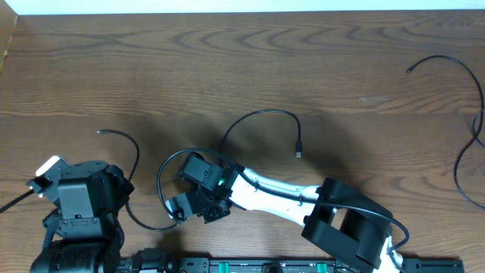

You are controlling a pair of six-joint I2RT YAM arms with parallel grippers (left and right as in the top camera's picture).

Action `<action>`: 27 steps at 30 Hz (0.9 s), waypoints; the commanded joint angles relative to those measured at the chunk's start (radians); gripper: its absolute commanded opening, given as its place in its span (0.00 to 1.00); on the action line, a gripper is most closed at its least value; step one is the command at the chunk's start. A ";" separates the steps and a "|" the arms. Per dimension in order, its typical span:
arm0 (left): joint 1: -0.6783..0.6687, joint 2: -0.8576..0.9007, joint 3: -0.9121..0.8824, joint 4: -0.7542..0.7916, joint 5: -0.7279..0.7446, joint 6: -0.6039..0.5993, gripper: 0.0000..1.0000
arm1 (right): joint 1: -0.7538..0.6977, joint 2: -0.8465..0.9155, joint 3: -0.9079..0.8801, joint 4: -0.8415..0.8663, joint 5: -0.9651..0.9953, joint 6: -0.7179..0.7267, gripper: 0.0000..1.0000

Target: Untangle cables

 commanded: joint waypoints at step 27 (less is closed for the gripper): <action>0.005 0.001 0.010 -0.019 -0.008 0.017 0.91 | -0.006 0.036 -0.022 -0.023 0.002 0.023 0.29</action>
